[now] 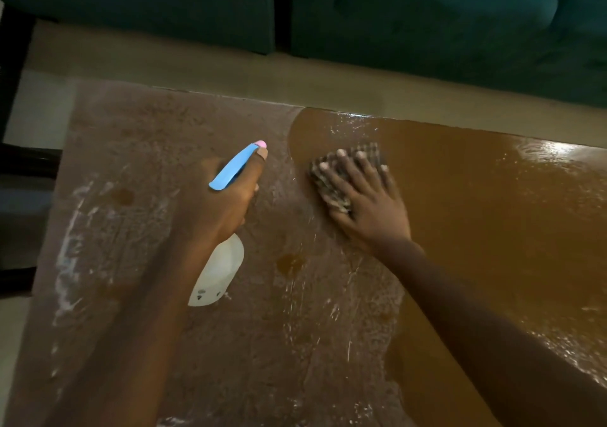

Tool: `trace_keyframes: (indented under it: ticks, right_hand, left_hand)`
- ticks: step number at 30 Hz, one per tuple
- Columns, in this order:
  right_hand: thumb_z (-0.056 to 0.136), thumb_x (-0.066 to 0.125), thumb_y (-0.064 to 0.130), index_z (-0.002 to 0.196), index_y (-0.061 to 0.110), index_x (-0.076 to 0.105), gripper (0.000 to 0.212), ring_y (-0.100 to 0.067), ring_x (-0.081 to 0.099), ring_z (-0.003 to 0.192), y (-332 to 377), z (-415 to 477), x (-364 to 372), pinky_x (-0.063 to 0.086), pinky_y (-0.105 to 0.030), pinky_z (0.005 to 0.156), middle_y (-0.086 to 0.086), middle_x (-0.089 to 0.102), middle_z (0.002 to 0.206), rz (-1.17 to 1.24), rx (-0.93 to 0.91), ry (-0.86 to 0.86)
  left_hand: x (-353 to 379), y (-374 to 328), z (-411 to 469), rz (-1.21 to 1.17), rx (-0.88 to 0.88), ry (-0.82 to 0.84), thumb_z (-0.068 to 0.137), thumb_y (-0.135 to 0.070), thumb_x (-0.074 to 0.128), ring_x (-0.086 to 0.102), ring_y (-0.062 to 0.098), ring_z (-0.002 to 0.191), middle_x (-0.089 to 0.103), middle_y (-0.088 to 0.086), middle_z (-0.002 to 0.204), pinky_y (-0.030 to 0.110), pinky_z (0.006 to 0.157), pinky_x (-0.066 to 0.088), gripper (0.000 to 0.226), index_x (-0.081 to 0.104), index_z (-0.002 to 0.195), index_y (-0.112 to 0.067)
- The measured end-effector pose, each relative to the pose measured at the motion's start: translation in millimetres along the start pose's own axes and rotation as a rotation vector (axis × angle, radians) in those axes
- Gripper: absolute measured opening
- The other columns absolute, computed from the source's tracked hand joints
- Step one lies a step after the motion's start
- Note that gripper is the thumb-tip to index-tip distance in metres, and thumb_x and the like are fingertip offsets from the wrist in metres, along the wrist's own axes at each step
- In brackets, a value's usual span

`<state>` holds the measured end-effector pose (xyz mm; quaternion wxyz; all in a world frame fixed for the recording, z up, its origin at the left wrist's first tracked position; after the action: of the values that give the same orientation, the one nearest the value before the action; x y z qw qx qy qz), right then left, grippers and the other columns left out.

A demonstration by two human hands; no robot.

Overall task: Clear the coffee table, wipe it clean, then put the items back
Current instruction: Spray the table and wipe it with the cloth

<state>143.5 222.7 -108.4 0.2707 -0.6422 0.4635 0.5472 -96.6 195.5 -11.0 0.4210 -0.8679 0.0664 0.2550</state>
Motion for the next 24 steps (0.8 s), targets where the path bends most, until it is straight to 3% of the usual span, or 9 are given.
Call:
trace_keyframes:
  ticks: [3,8,14,16,20,22,24]
  right_hand:
    - [0.095,0.013,0.065,0.154,0.048,-0.004,0.065,-0.017,-0.011,0.153,-41,-13,-6,-0.007,-0.048,0.123,0.012,-0.009,0.165,0.035,0.241,-0.007]
    - [0.096,0.023,0.062,0.157,0.041,-0.003,0.069,-0.022,-0.014,0.153,-34,34,-15,-0.005,-0.048,0.123,0.004,-0.008,0.167,0.121,0.587,-0.062]
    - [0.099,0.025,0.062,0.157,0.042,0.002,0.066,-0.024,-0.011,0.153,51,110,-23,-0.009,-0.049,0.121,0.004,-0.005,0.168,0.127,0.255,-0.050]
    - [0.099,0.024,0.062,0.158,0.041,0.004,0.065,-0.024,-0.008,0.154,73,110,-18,-0.004,-0.049,0.123,0.004,-0.004,0.168,0.081,0.133,-0.036]
    - [0.096,0.021,0.064,0.157,0.044,0.007,0.066,-0.022,0.000,0.154,62,76,-7,0.004,-0.050,0.123,0.007,0.004,0.168,-0.016,-0.143,0.009]
    - [0.094,0.020,0.064,0.156,0.045,0.008,0.066,-0.021,0.004,0.154,34,59,-8,0.003,-0.049,0.123,0.008,0.007,0.167,-0.025,-0.150,0.011]
    - [0.094,0.022,0.063,0.156,0.046,0.007,0.066,-0.019,0.001,0.154,-3,43,-11,0.001,-0.048,0.124,0.008,0.006,0.167,-0.016,-0.016,-0.010]
  left_hand:
    - [2,2,2,0.006,0.026,0.007,0.084,-0.067,0.049,0.053,0.005,0.044,0.060,0.000,0.063,0.023,0.049,0.047,0.051,0.060,0.067,-0.020]
    - [-6,7,8,0.014,0.050,0.000,0.085,-0.065,0.050,0.057,0.010,0.052,0.063,0.002,0.068,0.023,0.051,0.049,0.047,0.060,0.068,-0.023]
    - [-21,13,13,-0.038,0.035,-0.009,0.074,-0.074,0.048,0.053,0.008,0.049,0.064,0.008,0.073,0.026,0.051,0.048,0.059,0.062,0.073,-0.016]
    - [-23,13,12,-0.026,0.039,-0.019,0.080,-0.070,0.050,0.054,0.013,0.051,0.063,0.011,0.072,0.025,0.049,0.046,0.061,0.063,0.076,-0.011]
    - [-16,11,8,0.002,0.041,-0.003,0.082,-0.069,0.050,0.057,0.019,0.058,0.063,0.008,0.069,0.029,0.052,0.048,0.054,0.062,0.071,-0.018]
    - [-9,9,5,0.004,0.004,0.014,0.080,-0.073,0.049,0.056,0.016,0.055,0.062,0.006,0.067,0.029,0.052,0.047,0.058,0.061,0.070,-0.017]
    - [-2,6,2,0.040,0.018,0.024,0.082,-0.072,0.050,0.057,0.017,0.052,0.063,0.007,0.065,0.030,0.052,0.049,0.059,0.061,0.068,-0.016]
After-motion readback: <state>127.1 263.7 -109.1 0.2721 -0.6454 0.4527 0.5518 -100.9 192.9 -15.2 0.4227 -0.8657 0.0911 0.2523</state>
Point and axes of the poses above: each hand's wrist, its own z-axis towards the middle knuckle, its own x-axis out of the palm, y = z × x, the point moved 4 cm from there along z, towards the middle knuckle
